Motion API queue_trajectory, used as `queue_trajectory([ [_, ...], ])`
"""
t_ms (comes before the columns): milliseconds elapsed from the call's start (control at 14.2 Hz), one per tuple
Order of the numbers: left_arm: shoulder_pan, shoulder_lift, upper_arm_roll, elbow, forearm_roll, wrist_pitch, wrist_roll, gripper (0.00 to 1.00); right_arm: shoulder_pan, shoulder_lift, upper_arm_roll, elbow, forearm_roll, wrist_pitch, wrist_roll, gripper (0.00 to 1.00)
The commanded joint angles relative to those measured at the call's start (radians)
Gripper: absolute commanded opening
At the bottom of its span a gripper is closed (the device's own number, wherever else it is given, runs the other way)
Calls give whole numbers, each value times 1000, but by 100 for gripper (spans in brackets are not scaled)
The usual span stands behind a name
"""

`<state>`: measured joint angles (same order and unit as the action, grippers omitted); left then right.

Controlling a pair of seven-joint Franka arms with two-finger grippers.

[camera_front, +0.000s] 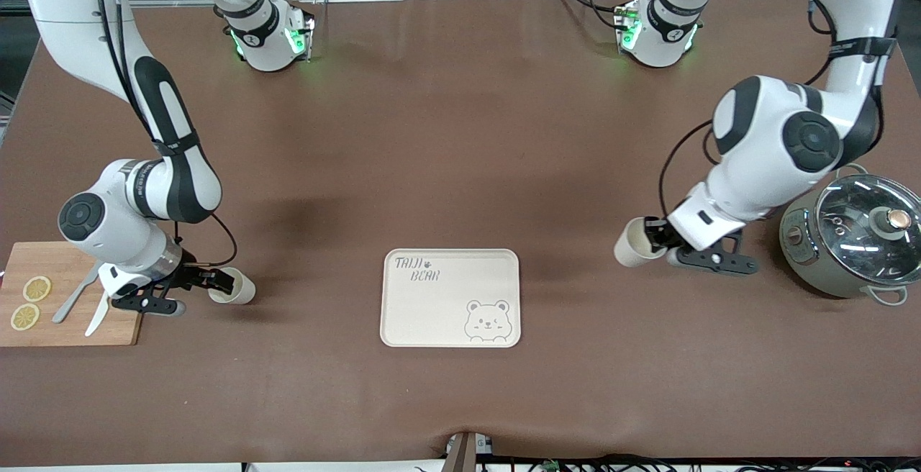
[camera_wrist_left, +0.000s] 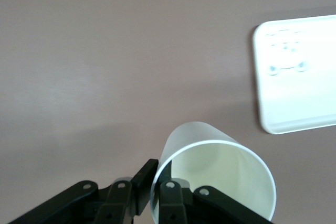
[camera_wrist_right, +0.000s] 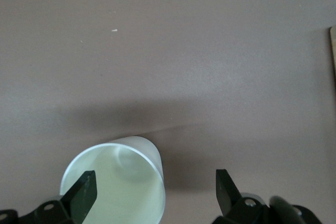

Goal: Place white IKEA cup upright on tray with both arms
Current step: 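Carry the held cup with the left gripper onto the white tray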

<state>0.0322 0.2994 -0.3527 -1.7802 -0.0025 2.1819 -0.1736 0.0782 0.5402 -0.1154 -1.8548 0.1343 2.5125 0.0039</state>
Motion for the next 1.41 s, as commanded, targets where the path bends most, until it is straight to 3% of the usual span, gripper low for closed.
queue_trajectory([
  [0,-72,58,1,70,39,-27,-108,0,-8,-3,-3,-17,4,22,-10,100],
  [282,-155,122,1,133,87,-27,-214,0,-8,15,-1,-53,2,106,-12,100],
  [704,-265,308,11,298,108,-65,-291,0,-8,27,-1,-55,2,120,-9,100],
  [915,-339,375,53,352,111,-65,-319,0,-6,32,-3,-55,2,120,-10,100],
  [986,-382,394,95,370,108,-65,-322,0,-5,32,-3,-54,2,118,-10,93],
  [1056,-424,411,136,389,107,-65,-322,0,-3,32,-3,-52,2,117,-10,72],
  [1197,-474,444,188,425,99,-65,-323,0,-2,32,-1,-50,2,111,-5,42],
  [1338,-483,477,192,462,99,-65,-339,0,-2,30,-1,-47,4,105,2,24],
])
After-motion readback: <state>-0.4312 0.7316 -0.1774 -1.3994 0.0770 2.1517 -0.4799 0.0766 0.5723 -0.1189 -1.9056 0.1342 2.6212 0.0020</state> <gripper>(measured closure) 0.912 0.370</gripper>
